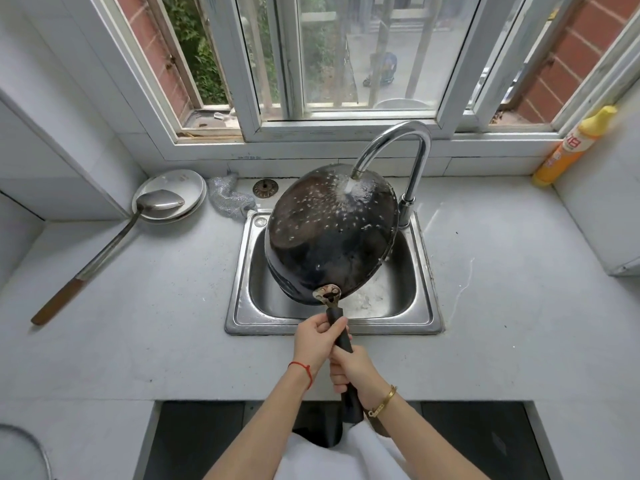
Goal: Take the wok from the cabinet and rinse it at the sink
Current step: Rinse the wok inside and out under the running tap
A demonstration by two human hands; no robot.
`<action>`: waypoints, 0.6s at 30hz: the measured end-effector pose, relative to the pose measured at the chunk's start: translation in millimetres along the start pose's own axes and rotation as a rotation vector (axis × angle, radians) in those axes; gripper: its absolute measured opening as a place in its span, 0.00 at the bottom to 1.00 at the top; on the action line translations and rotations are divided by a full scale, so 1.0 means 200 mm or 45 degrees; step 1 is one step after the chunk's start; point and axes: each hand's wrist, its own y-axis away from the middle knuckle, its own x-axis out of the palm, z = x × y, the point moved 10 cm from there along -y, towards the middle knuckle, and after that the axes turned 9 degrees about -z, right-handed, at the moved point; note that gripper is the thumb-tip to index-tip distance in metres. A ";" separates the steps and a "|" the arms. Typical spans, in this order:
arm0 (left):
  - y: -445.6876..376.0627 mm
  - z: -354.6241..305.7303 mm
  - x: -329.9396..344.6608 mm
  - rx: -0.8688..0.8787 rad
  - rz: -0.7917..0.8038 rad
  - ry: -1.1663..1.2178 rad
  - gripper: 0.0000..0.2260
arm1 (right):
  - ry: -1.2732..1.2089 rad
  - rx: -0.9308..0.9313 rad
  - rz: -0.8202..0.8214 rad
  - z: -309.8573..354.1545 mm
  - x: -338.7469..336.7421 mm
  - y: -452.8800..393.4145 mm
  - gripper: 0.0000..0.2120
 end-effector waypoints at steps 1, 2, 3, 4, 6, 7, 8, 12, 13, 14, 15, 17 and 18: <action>0.00 -0.01 0.00 -0.003 0.002 -0.005 0.08 | -0.002 0.001 -0.001 0.01 0.00 0.00 0.18; -0.01 -0.01 0.01 -0.010 0.003 -0.004 0.09 | -0.001 0.003 -0.003 0.01 0.00 -0.01 0.18; -0.01 -0.01 0.01 -0.016 0.004 -0.003 0.09 | 0.001 0.005 -0.003 0.02 0.00 -0.01 0.19; -0.02 -0.02 0.01 -0.019 0.007 0.000 0.09 | 0.003 0.003 -0.001 0.03 0.00 -0.01 0.19; -0.03 -0.03 0.02 -0.012 0.018 -0.005 0.09 | 0.001 -0.005 0.000 0.05 0.00 -0.02 0.19; -0.03 -0.04 0.03 -0.004 0.021 -0.011 0.09 | -0.007 -0.007 0.001 0.06 0.00 -0.02 0.18; -0.04 -0.05 0.03 0.005 0.020 -0.015 0.09 | -0.016 -0.009 0.005 0.07 0.00 -0.02 0.18; -0.05 -0.10 0.03 0.035 0.008 -0.050 0.09 | -0.034 -0.012 0.020 0.10 0.02 -0.03 0.18; -0.05 -0.11 0.02 0.036 0.006 -0.047 0.09 | -0.036 -0.014 0.021 0.11 0.02 -0.03 0.18; -0.07 -0.11 0.02 0.037 0.002 -0.044 0.09 | -0.040 -0.014 0.021 0.12 0.03 -0.03 0.18; -0.07 -0.11 0.01 0.039 -0.005 -0.050 0.09 | -0.046 -0.012 0.023 0.12 0.04 -0.03 0.19; -0.09 -0.12 0.00 0.045 -0.023 -0.061 0.10 | -0.056 -0.012 0.030 0.13 0.05 -0.03 0.19; -0.09 -0.12 0.00 0.045 -0.030 -0.056 0.10 | -0.058 -0.014 0.036 0.13 0.06 -0.04 0.19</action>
